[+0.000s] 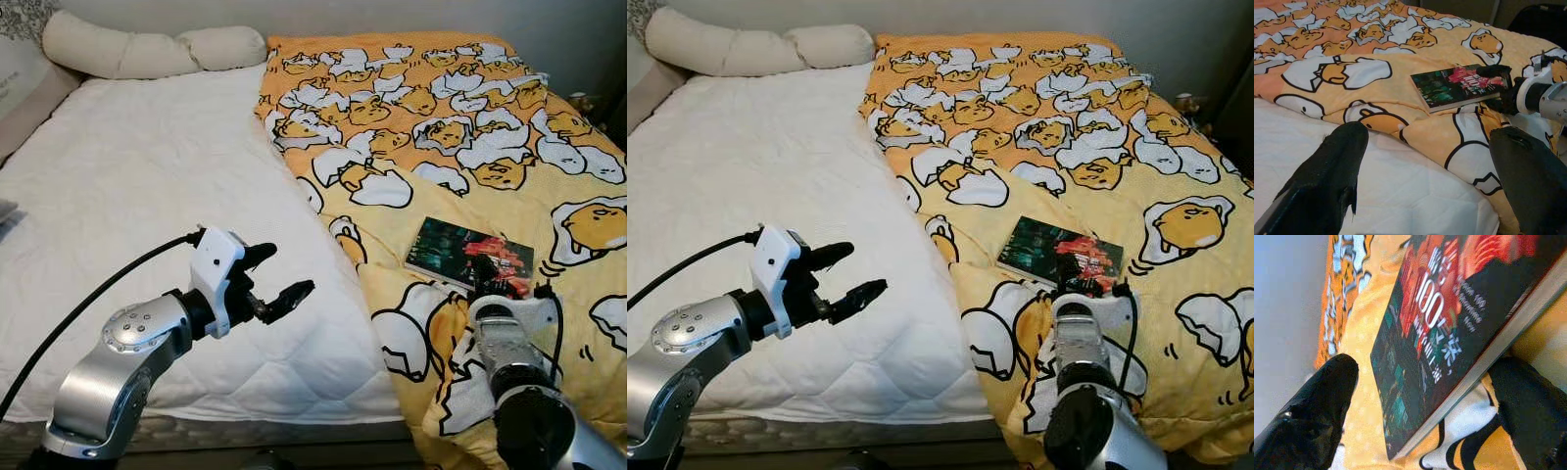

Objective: Clean up the room

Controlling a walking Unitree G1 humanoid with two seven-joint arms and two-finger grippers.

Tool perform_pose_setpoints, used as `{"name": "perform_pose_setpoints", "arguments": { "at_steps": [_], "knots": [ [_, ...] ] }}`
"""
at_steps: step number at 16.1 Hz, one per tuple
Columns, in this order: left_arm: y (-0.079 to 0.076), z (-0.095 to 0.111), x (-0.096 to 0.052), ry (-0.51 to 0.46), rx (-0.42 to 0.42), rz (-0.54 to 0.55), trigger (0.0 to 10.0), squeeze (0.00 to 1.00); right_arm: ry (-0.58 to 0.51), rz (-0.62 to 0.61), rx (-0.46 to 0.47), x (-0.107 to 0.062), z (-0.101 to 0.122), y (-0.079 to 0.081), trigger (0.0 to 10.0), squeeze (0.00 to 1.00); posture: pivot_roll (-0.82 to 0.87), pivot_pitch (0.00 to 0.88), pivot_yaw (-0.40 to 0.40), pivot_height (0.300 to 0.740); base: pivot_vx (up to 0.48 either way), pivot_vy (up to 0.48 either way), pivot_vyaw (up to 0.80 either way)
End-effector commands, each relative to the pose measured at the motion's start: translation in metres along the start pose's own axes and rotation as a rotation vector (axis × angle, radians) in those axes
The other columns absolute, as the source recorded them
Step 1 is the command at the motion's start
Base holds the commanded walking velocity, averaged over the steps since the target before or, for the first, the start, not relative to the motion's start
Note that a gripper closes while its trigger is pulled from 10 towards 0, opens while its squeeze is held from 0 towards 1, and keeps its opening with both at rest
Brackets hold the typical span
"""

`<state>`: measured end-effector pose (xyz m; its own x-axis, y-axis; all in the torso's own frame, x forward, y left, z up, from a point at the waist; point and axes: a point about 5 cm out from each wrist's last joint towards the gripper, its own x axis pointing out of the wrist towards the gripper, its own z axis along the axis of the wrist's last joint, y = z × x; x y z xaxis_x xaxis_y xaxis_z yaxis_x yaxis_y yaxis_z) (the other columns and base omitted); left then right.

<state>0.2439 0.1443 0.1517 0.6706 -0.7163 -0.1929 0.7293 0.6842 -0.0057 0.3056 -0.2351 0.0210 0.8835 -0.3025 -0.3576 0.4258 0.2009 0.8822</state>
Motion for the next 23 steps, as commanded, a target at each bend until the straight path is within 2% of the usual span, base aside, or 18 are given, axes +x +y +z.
{"name": "perform_pose_setpoints", "arguments": {
  "at_steps": [1,3,4,5,6,10,14,17,23],
  "knots": [
    [0.002,0.004,-0.005,-0.024,0.009,0.024,10.0,0.00,-0.031,-0.017,0.052,-0.002,0.000,-0.005,10.0,0.00,0.16,0.000,0.098,0.740,0.000,0.000,0.00],
    [0.001,0.005,-0.006,-0.031,0.011,0.032,10.0,0.00,-0.074,-0.029,0.086,-0.003,0.006,-0.010,10.0,0.00,0.17,0.000,0.102,0.740,0.000,0.000,0.00],
    [0.002,0.006,-0.007,-0.039,0.015,0.040,10.0,0.00,-0.111,-0.035,0.108,-0.003,0.013,-0.012,4.2,0.00,0.18,0.000,0.103,0.740,0.000,0.000,0.00],
    [0.002,0.007,-0.008,-0.042,0.017,0.043,10.0,0.00,-0.125,-0.035,0.118,-0.003,0.016,-0.013,4.2,0.00,0.18,0.000,0.104,0.740,0.000,0.000,0.00],
    [0.002,0.009,-0.012,-0.046,0.021,0.050,10.0,0.00,-0.154,-0.029,0.134,-0.002,0.024,-0.012,0.0,0.00,0.21,0.000,0.112,0.740,0.000,0.000,0.00],
    [-0.002,0.012,-0.028,-0.032,0.027,0.055,10.0,0.00,-0.178,0.006,0.129,0.000,0.034,-0.008,0.0,0.00,0.27,0.000,0.127,0.740,0.000,0.000,0.00],
    [-0.004,0.010,-0.033,-0.019,0.028,0.063,10.0,0.00,-0.196,0.040,0.142,0.002,0.041,-0.003,0.0,0.00,0.28,0.000,0.118,0.740,0.000,0.000,0.00],
    [-0.005,0.011,-0.032,-0.024,0.024,0.071,10.0,0.00,-0.195,0.069,0.153,0.004,0.040,0.002,0.0,0.00,0.27,0.000,0.113,0.740,0.000,0.000,0.00],
    [-0.005,0.010,-0.029,-0.024,0.022,0.064,10.0,0.00,-0.204,0.076,0.170,0.004,0.041,0.003,0.0,0.00,0.26,0.000,0.113,0.740,0.000,0.000,0.00]
  ]
}}
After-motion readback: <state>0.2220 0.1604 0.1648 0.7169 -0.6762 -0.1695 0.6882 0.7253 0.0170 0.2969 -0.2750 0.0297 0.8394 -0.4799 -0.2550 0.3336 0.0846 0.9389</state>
